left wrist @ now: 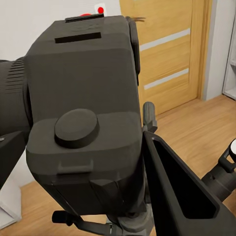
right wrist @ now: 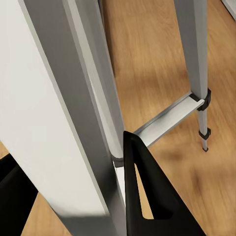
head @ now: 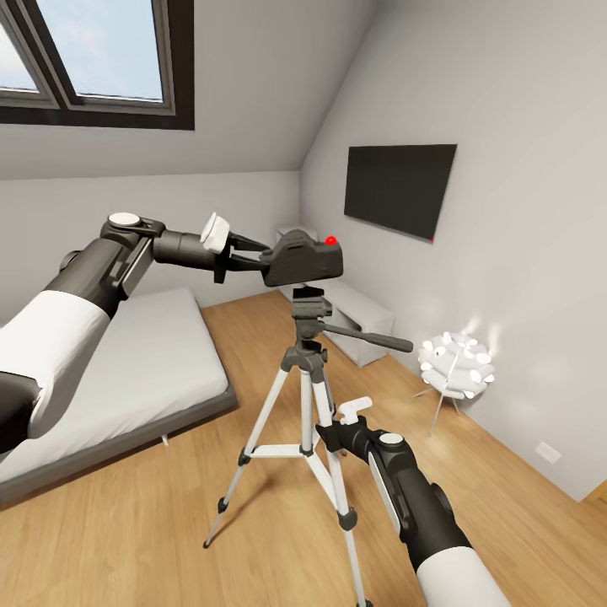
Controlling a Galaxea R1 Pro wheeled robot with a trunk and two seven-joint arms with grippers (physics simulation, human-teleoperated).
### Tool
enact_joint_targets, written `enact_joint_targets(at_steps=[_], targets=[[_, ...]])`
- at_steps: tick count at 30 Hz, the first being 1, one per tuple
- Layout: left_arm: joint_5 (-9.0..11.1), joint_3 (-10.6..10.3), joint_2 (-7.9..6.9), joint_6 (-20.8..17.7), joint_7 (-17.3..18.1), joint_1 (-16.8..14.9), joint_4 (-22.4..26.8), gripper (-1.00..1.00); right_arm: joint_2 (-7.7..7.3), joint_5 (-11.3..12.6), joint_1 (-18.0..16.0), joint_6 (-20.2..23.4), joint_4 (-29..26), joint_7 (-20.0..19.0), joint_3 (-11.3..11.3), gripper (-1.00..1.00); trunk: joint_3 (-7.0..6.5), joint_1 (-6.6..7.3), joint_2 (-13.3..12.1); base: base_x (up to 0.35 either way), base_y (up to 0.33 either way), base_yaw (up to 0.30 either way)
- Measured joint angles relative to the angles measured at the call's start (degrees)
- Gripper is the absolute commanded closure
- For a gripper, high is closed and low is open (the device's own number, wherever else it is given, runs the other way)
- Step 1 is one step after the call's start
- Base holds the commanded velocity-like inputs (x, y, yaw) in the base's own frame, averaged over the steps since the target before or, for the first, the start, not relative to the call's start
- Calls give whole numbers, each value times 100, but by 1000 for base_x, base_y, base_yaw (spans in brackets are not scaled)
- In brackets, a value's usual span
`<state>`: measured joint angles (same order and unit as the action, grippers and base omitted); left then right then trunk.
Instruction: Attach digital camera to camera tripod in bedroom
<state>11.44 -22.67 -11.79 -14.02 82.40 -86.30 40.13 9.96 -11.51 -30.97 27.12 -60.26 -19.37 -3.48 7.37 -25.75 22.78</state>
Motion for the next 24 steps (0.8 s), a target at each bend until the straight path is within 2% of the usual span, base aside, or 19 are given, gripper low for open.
enact_joint_targets(at_steps=[17,18,24], targets=[[-8,-12,10,0,-10,0,-12,100,0,2,0,4,0,-5,2,100,0,0,0,0,0,0],[-8,-11,10,0,-10,0,-12,-100,0,2,0,5,0,-4,2,100,0,0,0,0,0,0],[-10,-15,18,21,-2,-1,-13,-100,0,-4,0,5,1,-7,2,100,0,0,0,0,0,0]])
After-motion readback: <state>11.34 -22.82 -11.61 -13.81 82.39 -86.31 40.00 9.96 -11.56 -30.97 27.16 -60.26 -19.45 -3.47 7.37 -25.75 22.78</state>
